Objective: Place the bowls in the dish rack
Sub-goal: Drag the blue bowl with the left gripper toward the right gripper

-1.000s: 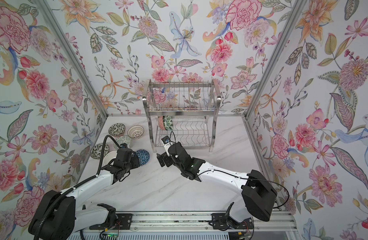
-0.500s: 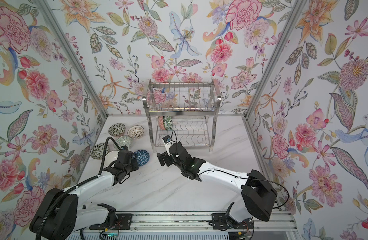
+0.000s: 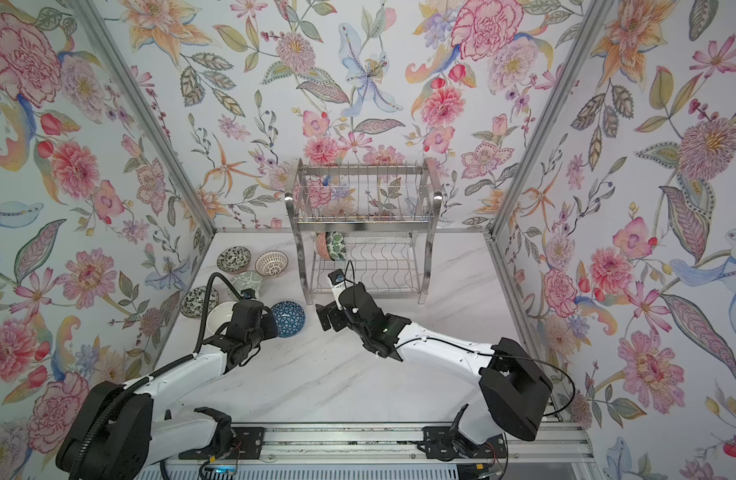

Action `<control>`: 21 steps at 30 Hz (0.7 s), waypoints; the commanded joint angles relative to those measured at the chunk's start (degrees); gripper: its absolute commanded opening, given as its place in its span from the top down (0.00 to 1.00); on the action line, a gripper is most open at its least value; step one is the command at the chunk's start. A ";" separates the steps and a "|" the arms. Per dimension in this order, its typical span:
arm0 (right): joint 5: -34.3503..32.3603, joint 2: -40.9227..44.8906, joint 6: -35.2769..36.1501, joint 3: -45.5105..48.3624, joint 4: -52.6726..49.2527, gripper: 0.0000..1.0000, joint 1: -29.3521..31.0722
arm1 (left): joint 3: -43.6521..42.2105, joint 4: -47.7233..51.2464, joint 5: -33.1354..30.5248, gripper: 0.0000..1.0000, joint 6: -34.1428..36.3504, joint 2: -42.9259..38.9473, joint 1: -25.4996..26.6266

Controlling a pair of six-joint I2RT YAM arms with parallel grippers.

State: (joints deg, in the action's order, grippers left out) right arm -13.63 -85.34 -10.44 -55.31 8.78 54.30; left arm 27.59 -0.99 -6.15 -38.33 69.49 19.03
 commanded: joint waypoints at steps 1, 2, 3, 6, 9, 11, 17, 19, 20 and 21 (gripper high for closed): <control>0.36 1.17 -1.86 1.48 0.41 0.01 -1.16 | -0.46 1.90 3.20 1.00 1.10 -2.15 -0.40; 0.28 1.47 -2.02 1.56 0.20 0.01 -1.50 | -0.06 2.12 4.73 1.00 1.15 -2.80 -0.39; 0.11 1.82 -2.13 1.69 -0.08 0.01 -1.83 | 0.11 2.09 6.29 1.00 0.88 -3.46 -0.29; -0.60 3.25 -2.30 1.81 -1.36 0.01 -2.94 | 0.97 1.64 10.99 1.00 -0.16 -5.58 0.32; -1.04 5.09 -2.38 2.28 -2.71 0.01 -4.32 | 2.85 2.17 10.62 1.00 -1.42 -6.68 2.82; -1.18 6.58 -2.65 3.12 -3.05 0.01 -5.29 | 3.91 1.00 9.57 1.00 -2.60 -5.81 6.22; -1.31 10.99 -3.34 4.88 -5.88 0.01 -9.14 | 10.01 -1.87 8.61 1.00 -4.33 3.89 15.00; -0.99 12.74 -3.85 5.51 -7.35 0.01 -10.88 | 12.45 -2.67 8.52 1.00 -4.54 7.24 17.37; -0.35 13.73 -3.89 5.67 -8.27 0.01 -12.01 | 13.92 -2.71 8.23 1.00 -4.48 8.94 18.42; 0.07 14.61 -3.74 5.82 -8.95 0.01 -12.95 | 15.03 -2.73 7.94 1.00 -4.32 10.34 19.54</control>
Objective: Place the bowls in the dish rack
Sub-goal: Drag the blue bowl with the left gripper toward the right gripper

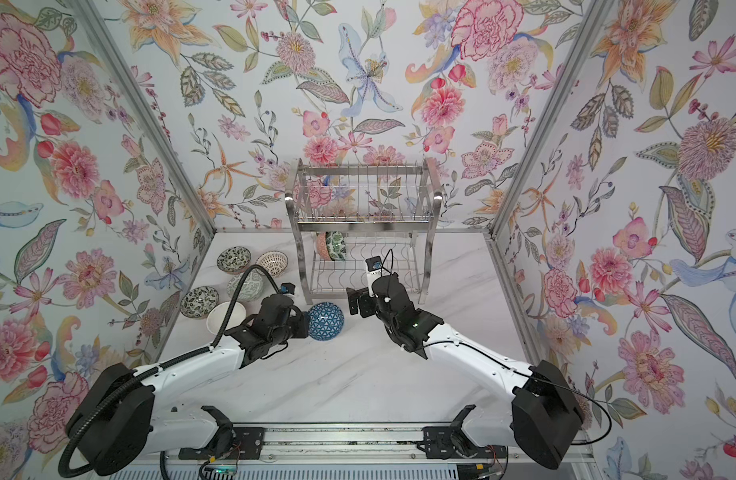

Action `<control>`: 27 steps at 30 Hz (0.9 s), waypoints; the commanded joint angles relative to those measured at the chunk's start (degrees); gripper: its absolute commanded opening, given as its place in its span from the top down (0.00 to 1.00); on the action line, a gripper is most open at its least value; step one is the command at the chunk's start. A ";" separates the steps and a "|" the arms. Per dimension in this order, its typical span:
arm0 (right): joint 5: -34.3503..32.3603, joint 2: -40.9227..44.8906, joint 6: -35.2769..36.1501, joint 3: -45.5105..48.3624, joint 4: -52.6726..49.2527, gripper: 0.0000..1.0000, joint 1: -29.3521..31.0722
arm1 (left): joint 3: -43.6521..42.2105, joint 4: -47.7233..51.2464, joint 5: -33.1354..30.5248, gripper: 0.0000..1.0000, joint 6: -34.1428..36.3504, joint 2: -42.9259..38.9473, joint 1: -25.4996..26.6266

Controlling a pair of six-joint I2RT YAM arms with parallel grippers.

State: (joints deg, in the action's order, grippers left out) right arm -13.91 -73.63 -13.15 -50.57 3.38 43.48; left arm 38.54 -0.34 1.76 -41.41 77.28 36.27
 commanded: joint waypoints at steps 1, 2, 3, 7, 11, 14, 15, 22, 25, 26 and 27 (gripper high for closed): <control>0.61 3.95 -1.17 1.44 -4.33 0.01 -3.44 | 5.72 -3.21 -0.47 1.00 -1.15 3.99 3.48; 1.07 5.07 -1.31 1.75 -5.02 0.01 -4.79 | 7.15 -3.05 -0.92 1.00 -0.98 5.56 4.77; 1.77 6.04 -1.39 2.16 -5.31 0.01 -5.84 | 8.43 -2.79 -1.48 1.00 -0.66 6.86 5.91; 3.94 9.51 -1.93 4.15 -5.59 0.01 -10.26 | 13.05 -1.44 -2.61 1.00 0.24 12.73 9.06; 5.07 10.62 -2.46 4.77 -6.12 0.01 -11.71 | 16.40 -0.91 -2.29 1.00 0.69 17.98 9.83; 5.97 10.70 -2.82 4.75 -6.50 0.01 -12.01 | 17.84 -1.82 -2.45 1.00 0.97 19.89 10.15; 6.36 10.70 -2.93 4.71 -6.54 0.01 -12.10 | 18.56 -1.85 -2.36 1.00 1.02 20.70 10.15; 8.06 10.83 -2.92 5.04 -6.48 0.01 -12.27 | 22.54 0.59 -2.10 0.96 2.84 24.64 11.06; 8.68 10.62 -2.87 5.13 -6.41 0.01 -12.37 | 22.59 0.87 -2.09 0.90 3.13 24.96 11.19; 9.02 10.59 -2.90 5.13 -6.22 0.01 -12.37 | 22.60 1.08 -2.19 0.85 3.27 24.94 11.17; 9.27 10.52 -2.86 5.22 -5.96 0.01 -12.37 | 22.62 1.22 -2.28 0.80 3.46 24.95 11.19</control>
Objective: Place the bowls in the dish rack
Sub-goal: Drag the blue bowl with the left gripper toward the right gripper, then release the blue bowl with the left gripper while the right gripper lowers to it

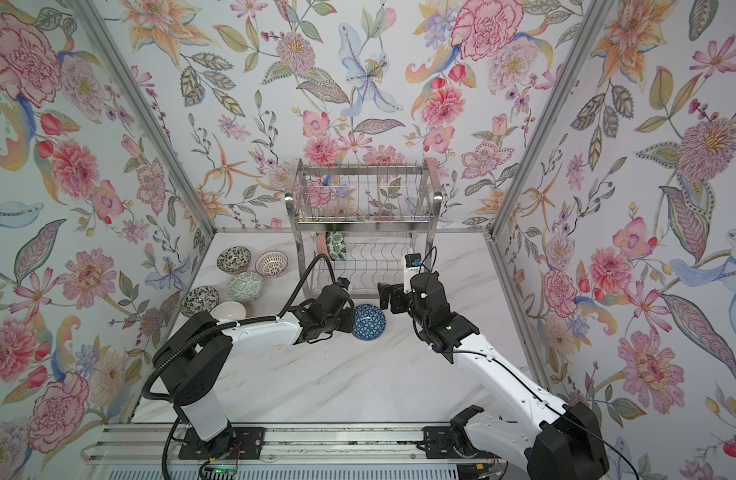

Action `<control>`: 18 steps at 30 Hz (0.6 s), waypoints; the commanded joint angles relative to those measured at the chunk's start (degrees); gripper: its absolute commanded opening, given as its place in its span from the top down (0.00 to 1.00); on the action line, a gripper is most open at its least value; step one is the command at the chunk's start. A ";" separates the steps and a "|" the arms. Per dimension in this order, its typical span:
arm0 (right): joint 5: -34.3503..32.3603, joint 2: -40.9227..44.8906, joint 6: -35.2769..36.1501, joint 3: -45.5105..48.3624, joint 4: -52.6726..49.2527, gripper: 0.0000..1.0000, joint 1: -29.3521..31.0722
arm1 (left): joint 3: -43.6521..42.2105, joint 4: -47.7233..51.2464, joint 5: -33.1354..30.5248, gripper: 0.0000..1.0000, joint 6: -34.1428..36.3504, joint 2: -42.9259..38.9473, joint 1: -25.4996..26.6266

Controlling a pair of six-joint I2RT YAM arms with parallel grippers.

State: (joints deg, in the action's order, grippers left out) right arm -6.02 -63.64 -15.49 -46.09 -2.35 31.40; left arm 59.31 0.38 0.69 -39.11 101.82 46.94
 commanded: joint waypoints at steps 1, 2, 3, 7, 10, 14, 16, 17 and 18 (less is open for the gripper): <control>1.71 0.54 -0.72 0.86 0.04 0.01 -0.31 | 1.95 0.71 -1.22 0.78 1.28 0.38 0.60; 2.12 0.47 -0.83 0.91 0.38 0.01 -0.37 | 2.01 1.01 -1.32 0.75 1.50 0.40 0.48; 2.45 0.36 -0.86 0.99 0.58 0.01 -0.37 | 2.18 1.43 -1.50 0.72 1.77 0.29 0.52; 2.77 -0.15 -1.39 0.91 0.99 0.01 -0.37 | 2.76 3.67 -3.62 0.61 3.27 -0.79 0.53; 3.27 -0.60 -1.66 1.00 1.21 0.01 -0.36 | 3.27 5.48 -5.70 0.57 5.01 -2.29 0.52; 4.61 -1.13 -2.35 1.07 1.33 0.01 -0.33 | 4.97 9.40 -10.73 0.53 6.80 -4.20 0.55; 5.35 -1.22 -2.91 1.42 1.75 0.01 -0.37 | 6.80 12.78 -14.26 0.52 7.69 -4.44 0.43; 5.69 -1.38 -3.04 1.65 1.89 0.01 -0.37 | 7.90 14.40 -16.55 0.51 7.44 -4.25 0.49; 5.84 -1.55 -3.32 1.78 2.00 0.01 -0.29 | 9.33 17.12 -18.91 0.49 7.52 -3.83 0.43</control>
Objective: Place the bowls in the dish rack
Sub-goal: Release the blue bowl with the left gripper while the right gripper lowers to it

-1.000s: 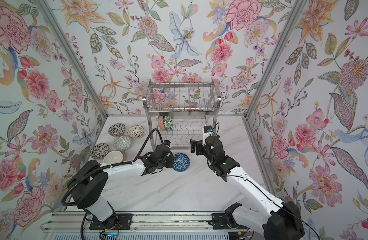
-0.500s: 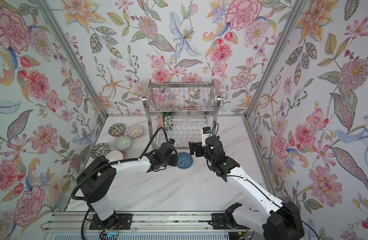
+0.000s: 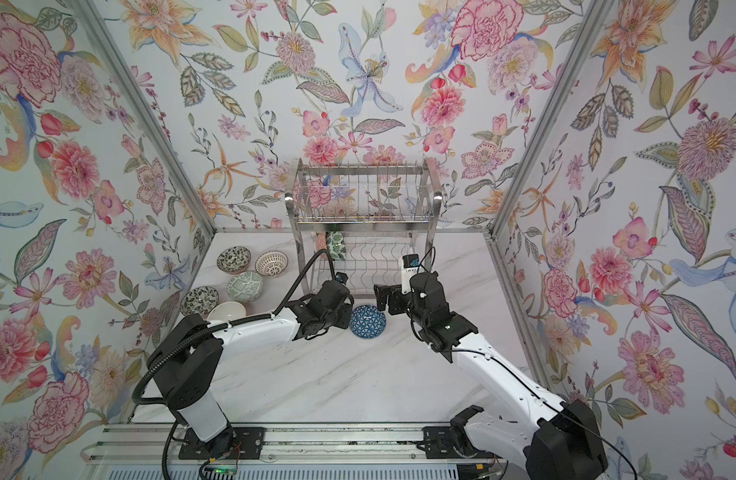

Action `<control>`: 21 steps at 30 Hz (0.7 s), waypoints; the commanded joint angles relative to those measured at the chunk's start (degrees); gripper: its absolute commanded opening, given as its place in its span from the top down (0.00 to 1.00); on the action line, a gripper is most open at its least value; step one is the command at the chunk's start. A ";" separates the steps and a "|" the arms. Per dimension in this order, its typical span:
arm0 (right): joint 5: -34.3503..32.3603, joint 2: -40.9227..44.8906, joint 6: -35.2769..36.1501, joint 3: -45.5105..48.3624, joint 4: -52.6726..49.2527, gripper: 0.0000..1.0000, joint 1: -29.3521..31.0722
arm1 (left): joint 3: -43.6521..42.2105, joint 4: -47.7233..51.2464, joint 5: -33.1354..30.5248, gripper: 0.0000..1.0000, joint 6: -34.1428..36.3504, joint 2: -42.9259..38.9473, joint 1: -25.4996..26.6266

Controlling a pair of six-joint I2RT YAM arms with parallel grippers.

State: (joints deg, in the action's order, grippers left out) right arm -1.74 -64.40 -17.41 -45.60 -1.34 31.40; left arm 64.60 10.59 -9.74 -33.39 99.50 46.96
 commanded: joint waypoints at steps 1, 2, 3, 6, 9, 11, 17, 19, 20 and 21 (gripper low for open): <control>1.80 -0.93 -1.56 1.35 0.84 0.01 -0.28 | 5.80 9.58 -10.25 0.48 2.97 -0.79 0.52; 1.97 -1.10 -1.83 1.47 0.90 0.01 -0.20 | 7.34 11.62 -11.19 0.46 4.21 -0.07 0.41; 2.35 -1.22 -2.18 1.68 0.96 0.01 -0.02 | 8.81 14.50 -13.02 0.46 4.48 0.68 0.55; 3.47 -1.75 -3.11 2.32 1.26 0.01 0.91 | 8.58 17.07 -17.23 0.45 4.29 0.26 0.55; 2.98 -2.78 -3.26 2.58 0.51 0.01 2.99 | 4.46 14.60 -18.55 0.39 3.78 -3.70 0.33; 2.29 -3.57 -3.49 2.63 -0.27 0.01 4.43 | 1.08 11.98 -17.66 0.32 3.70 -7.36 0.18; -0.76 -7.84 -4.51 2.04 -1.66 0.01 10.91 | -7.65 4.01 -9.13 0.01 4.69 -18.76 -1.36; -1.40 -9.75 -5.28 1.60 -1.68 0.01 12.41 | -9.96 2.70 -6.80 0.01 4.25 -21.69 -2.66; -1.66 -10.62 -5.75 1.41 -1.67 0.01 13.04 | -10.97 2.20 -5.67 0.01 3.93 -22.88 -3.33; -1.99 -11.71 -6.16 1.10 -1.72 0.01 13.64 | -12.22 1.42 -4.01 0.01 3.53 -24.39 -4.32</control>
State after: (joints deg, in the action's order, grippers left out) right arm -1.50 -73.93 -21.58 -43.70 -1.61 43.75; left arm 55.48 15.09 -18.57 -29.36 77.89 44.88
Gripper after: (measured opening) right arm 0.992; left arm 0.993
